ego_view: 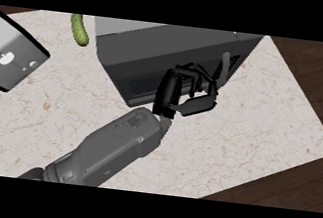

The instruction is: Pick up the milk, place it into the microwave and close the microwave

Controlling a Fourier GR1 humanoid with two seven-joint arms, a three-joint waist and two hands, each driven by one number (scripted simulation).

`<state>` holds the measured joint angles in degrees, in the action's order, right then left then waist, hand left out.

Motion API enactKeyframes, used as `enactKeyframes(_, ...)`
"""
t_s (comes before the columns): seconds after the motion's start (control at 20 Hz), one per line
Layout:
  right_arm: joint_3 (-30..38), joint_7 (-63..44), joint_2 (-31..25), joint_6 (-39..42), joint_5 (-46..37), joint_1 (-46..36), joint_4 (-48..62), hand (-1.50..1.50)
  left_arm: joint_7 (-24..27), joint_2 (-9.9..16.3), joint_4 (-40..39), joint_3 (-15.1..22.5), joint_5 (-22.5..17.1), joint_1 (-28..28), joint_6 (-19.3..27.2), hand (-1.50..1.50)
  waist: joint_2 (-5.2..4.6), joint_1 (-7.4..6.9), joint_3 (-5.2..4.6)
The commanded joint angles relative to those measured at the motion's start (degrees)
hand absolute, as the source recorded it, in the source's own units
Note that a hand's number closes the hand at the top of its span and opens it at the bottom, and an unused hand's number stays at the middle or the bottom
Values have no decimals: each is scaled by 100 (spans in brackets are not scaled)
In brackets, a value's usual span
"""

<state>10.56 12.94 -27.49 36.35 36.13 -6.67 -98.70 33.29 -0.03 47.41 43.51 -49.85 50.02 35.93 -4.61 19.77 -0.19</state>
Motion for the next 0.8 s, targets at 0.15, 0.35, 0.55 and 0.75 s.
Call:
enactKeyframes(0.15, 90, -175, -179, -3, 252, -71, -77, -150, 138, 3, -483, -239, -230, 383, -98, 150, -43, 61, -12)
enactKeyframes(0.35, 82, -271, -203, -53, 350, -78, -97, -150, 180, 3, -523, -236, -363, 445, -104, 150, -54, 79, -11)
enactKeyframes(0.55, 180, -335, -312, -81, 492, -190, -80, -150, 280, 3, -559, -205, -442, 461, -167, 150, -84, 37, -12)
enactKeyframes(0.75, 187, -385, -370, -27, 630, -210, -90, -150, 383, 3, -607, -140, -505, 458, -183, 150, -108, 76, -5)
